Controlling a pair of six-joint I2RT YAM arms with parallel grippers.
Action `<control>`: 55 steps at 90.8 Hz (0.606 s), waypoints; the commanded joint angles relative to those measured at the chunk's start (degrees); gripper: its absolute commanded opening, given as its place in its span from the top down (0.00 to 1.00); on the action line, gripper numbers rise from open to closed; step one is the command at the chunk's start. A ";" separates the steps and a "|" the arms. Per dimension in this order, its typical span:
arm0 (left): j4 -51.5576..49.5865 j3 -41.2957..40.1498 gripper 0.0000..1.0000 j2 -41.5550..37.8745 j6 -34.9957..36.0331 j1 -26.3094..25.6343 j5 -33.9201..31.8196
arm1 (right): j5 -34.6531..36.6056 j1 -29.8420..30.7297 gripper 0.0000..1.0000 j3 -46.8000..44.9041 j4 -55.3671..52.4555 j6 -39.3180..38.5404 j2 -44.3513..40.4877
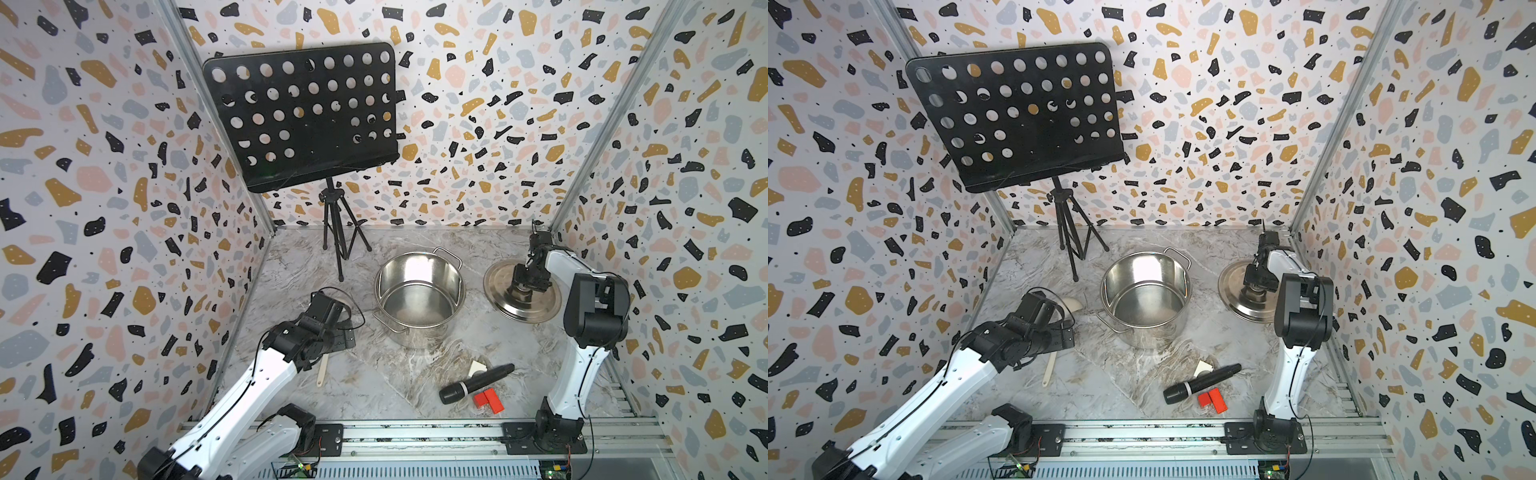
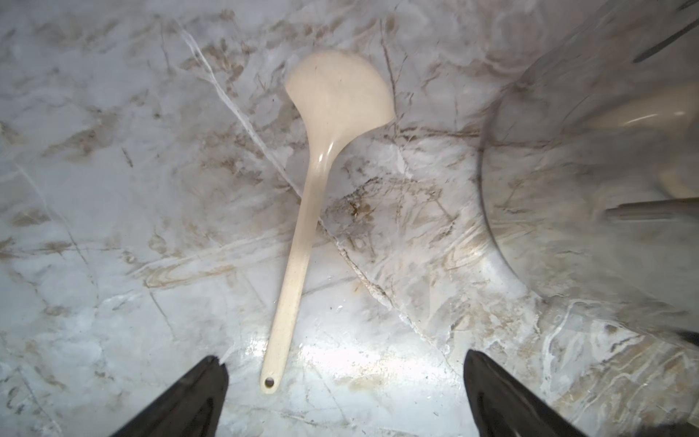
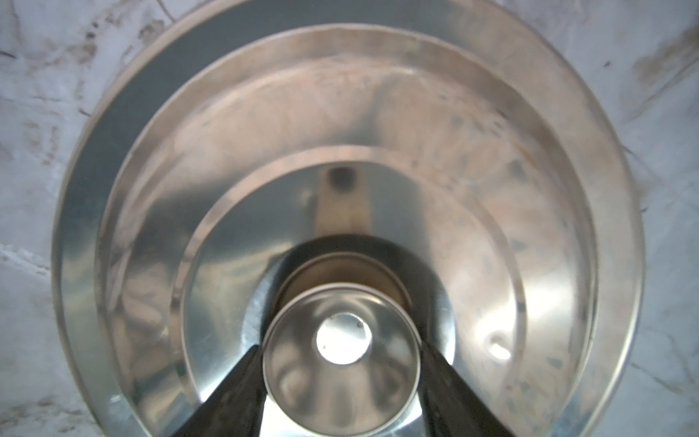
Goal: Stir the soup with a spoon
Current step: Place the lid at the center of the board.
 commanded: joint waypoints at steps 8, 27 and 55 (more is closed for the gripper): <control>-0.44 3.57 0.00 6.55 6.18 3.08 4.84 | -1.66 -0.20 0.13 3.43 -3.37 1.13 -4.53; 1.50 5.01 0.05 14.05 9.07 7.98 7.26 | -1.07 -0.03 0.05 4.98 -7.18 2.35 -12.78; 9.54 4.78 0.19 24.60 10.80 14.02 10.95 | -0.62 6.09 0.11 -1.47 -9.22 3.19 -27.87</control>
